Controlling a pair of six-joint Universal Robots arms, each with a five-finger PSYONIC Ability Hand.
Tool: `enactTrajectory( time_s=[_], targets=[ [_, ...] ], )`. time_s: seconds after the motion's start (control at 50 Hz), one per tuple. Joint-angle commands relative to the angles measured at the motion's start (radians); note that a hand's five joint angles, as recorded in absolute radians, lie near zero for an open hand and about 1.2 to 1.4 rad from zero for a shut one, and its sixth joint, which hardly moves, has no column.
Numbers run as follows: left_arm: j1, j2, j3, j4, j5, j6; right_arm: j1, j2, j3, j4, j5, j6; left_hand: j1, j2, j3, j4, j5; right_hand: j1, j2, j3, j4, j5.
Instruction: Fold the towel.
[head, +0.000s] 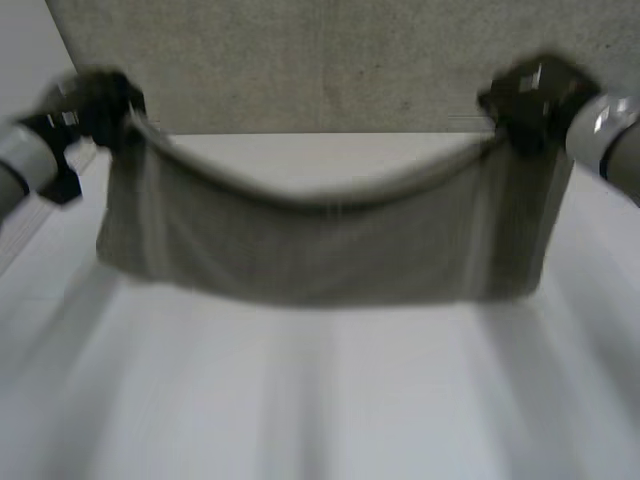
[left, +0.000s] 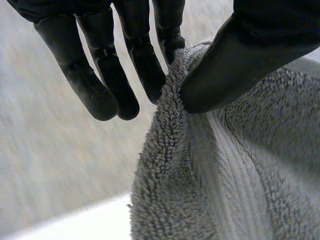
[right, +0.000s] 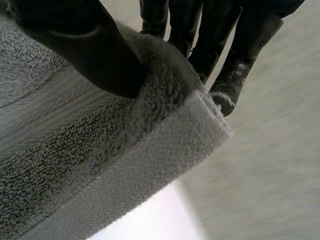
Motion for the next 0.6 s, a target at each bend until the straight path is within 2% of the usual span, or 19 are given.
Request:
enactTrajectory(
  time_s=[0.02, 0.04, 0.06, 0.08, 0.1, 0.14, 0.22, 0.26, 0.3, 0.32, 0.36, 0.42, 0.52, 0.6],
  targets=[
    [-0.031, 0.011, 0.374, 0.03, -0.127, -0.072, 0.029, -0.082, -0.142, -0.375, 0.047, 0.162, 0.01, -0.102, -0.141, -0.109, -0.241, 0.089, 0.073, 0.059, 0.06, 0.051],
    [-0.028, 0.022, 0.412, 0.056, -0.139, -0.121, 0.029, -0.138, -0.119, -0.394, 0.046, 0.178, 0.01, -0.102, -0.141, -0.109, -0.241, 0.089, 0.073, 0.059, 0.06, 0.051],
    [-0.028, 0.022, 0.413, 0.057, -0.139, -0.121, 0.029, -0.138, -0.119, -0.394, 0.046, 0.178, 0.01, -0.102, -0.141, -0.109, -0.241, 0.089, 0.073, 0.059, 0.06, 0.051],
    [-0.02, 0.033, 0.431, 0.072, -0.141, -0.182, 0.022, -0.173, -0.095, -0.373, 0.041, 0.182, 0.01, -0.102, -0.141, -0.109, -0.241, 0.089, 0.073, 0.059, 0.06, 0.051],
    [-0.02, 0.033, 0.431, 0.072, -0.141, -0.183, 0.022, -0.174, -0.094, -0.373, 0.041, 0.182, 0.01, -0.102, -0.141, -0.109, -0.241, 0.089, 0.073, 0.059, 0.06, 0.051],
    [-0.014, 0.042, 0.419, 0.084, -0.133, -0.282, 0.02, -0.164, -0.039, -0.327, 0.002, 0.186, 0.01, -0.102, -0.141, -0.109, -0.241, 0.089, 0.073, 0.059, 0.06, 0.051],
    [0.0, 0.042, 0.333, 0.084, -0.116, -0.318, 0.025, -0.152, 0.015, -0.274, -0.034, 0.17, 0.01, -0.102, -0.141, -0.109, -0.241, 0.089, 0.073, 0.059, 0.06, 0.051],
    [0.011, 0.044, 0.264, 0.09, -0.093, -0.311, 0.025, -0.149, 0.051, -0.253, -0.049, 0.158, 0.01, -0.102, -0.141, -0.109, -0.241, 0.089, 0.073, 0.059, 0.06, 0.051],
    [0.038, 0.045, 0.116, 0.13, -0.026, -0.286, 0.025, -0.144, 0.131, -0.224, -0.069, 0.115, 0.01, -0.102, -0.141, -0.109, -0.241, 0.089, 0.073, 0.059, 0.06, 0.051],
    [0.038, 0.045, 0.115, 0.13, -0.026, -0.285, 0.025, -0.144, 0.131, -0.224, -0.069, 0.115, 0.01, -0.102, -0.141, -0.109, -0.241, 0.089, 0.073, 0.059, 0.06, 0.051],
    [0.078, 0.045, -0.054, 0.194, 0.034, -0.243, 0.026, -0.129, 0.22, -0.215, -0.077, 0.057, 0.01, -0.102, -0.141, -0.109, -0.241, 0.089, 0.073, 0.059, 0.06, 0.051],
    [0.101, 0.045, -0.139, 0.228, 0.056, -0.215, 0.028, -0.115, 0.263, -0.213, -0.077, 0.024, 0.01, -0.102, -0.141, -0.109, -0.241, 0.089, 0.073, 0.059, 0.06, 0.051],
    [0.15, 0.039, -0.409, 0.325, 0.129, -0.114, 0.025, -0.065, 0.424, -0.213, -0.072, -0.064, 0.01, -0.102, -0.141, -0.109, -0.241, 0.089, 0.073, 0.059, 0.06, 0.051],
    [0.162, 0.044, -0.502, 0.331, 0.183, -0.066, 0.017, -0.059, 0.485, -0.212, -0.077, -0.072, 0.01, -0.102, -0.141, -0.109, -0.241, 0.089, 0.073, 0.059, 0.06, 0.051]
  ],
)
